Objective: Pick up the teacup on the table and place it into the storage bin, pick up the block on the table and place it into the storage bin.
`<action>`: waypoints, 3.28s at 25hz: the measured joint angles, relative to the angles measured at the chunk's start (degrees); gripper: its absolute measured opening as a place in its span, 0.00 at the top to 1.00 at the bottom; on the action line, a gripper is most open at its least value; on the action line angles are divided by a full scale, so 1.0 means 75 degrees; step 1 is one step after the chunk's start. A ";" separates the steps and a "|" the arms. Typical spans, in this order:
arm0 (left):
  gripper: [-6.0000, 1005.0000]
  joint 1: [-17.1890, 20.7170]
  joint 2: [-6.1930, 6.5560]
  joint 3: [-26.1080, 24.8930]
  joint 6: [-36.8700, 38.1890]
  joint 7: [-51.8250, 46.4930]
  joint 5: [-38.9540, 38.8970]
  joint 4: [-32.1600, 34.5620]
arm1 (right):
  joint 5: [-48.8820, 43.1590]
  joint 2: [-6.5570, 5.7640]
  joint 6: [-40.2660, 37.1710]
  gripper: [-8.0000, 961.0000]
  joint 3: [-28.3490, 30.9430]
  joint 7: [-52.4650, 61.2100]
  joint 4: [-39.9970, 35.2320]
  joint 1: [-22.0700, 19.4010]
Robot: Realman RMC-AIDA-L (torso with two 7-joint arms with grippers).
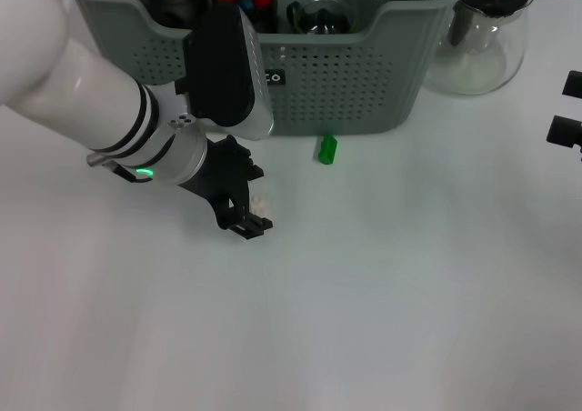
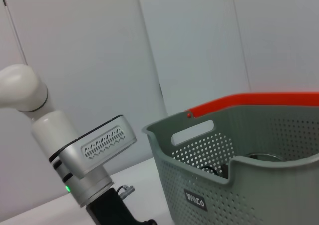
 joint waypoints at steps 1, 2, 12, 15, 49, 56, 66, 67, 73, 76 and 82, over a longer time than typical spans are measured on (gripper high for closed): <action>0.35 0.0000 0.0000 0.0001 -0.0001 -0.0005 0.0001 -0.0022 | -0.0002 0.0000 0.0000 0.11 0.0029 0.0001 0.0009 0.0000; 0.35 0.0001 0.0000 0.0003 -0.0011 -0.0011 0.0002 -0.0038 | -0.0003 0.0000 0.0000 0.11 0.0052 0.0001 0.0028 0.0000; 0.37 0.0085 0.0000 0.0111 -0.0368 -0.0142 0.0003 -0.0249 | -0.0005 0.0000 -0.0009 0.11 0.0082 0.0007 0.0064 -0.0029; 0.38 0.0110 0.0000 0.0113 -0.0387 -0.0196 -0.0026 -0.0255 | -0.0005 0.0000 -0.0006 0.11 0.0083 0.0009 0.0067 -0.0033; 0.58 0.0051 0.0097 -0.6146 0.4004 0.2089 -0.6411 -0.0338 | 0.0013 0.0128 -0.0003 0.11 0.0088 -0.0092 0.0093 -0.0020; 0.58 -0.1109 0.0542 -0.4712 -0.0037 -0.0148 -0.5106 0.0079 | -0.0043 0.0567 0.0033 0.11 0.0221 -0.1015 0.0182 -0.0099; 0.58 -0.2890 0.0711 -0.3773 -0.3295 -0.1916 -0.1416 -0.2674 | -0.1185 0.0761 0.0096 0.11 0.0303 -0.2006 0.0815 -0.0203; 0.57 -0.2975 0.0700 -0.3758 -0.3583 -0.1993 -0.1294 -0.2869 | -0.1186 0.0757 0.0098 0.11 0.0351 -0.2053 0.0845 -0.0226; 0.52 -0.3177 0.0709 -0.3757 -0.4245 -0.2520 -0.0825 -0.3328 | -0.1189 0.0757 0.0044 0.11 0.0554 -0.2104 0.0872 -0.0272; 0.50 -0.3120 0.0690 -0.3772 -0.4188 -0.2528 -0.0891 -0.3218 | -0.1191 0.0759 0.0083 0.11 0.0560 -0.2101 0.0884 -0.0269; 0.40 -0.2259 0.0449 -0.3787 -0.3805 -0.2288 -0.2096 -0.2045 | -0.1164 0.0797 0.0096 0.11 0.0738 -0.2108 0.0904 -0.0229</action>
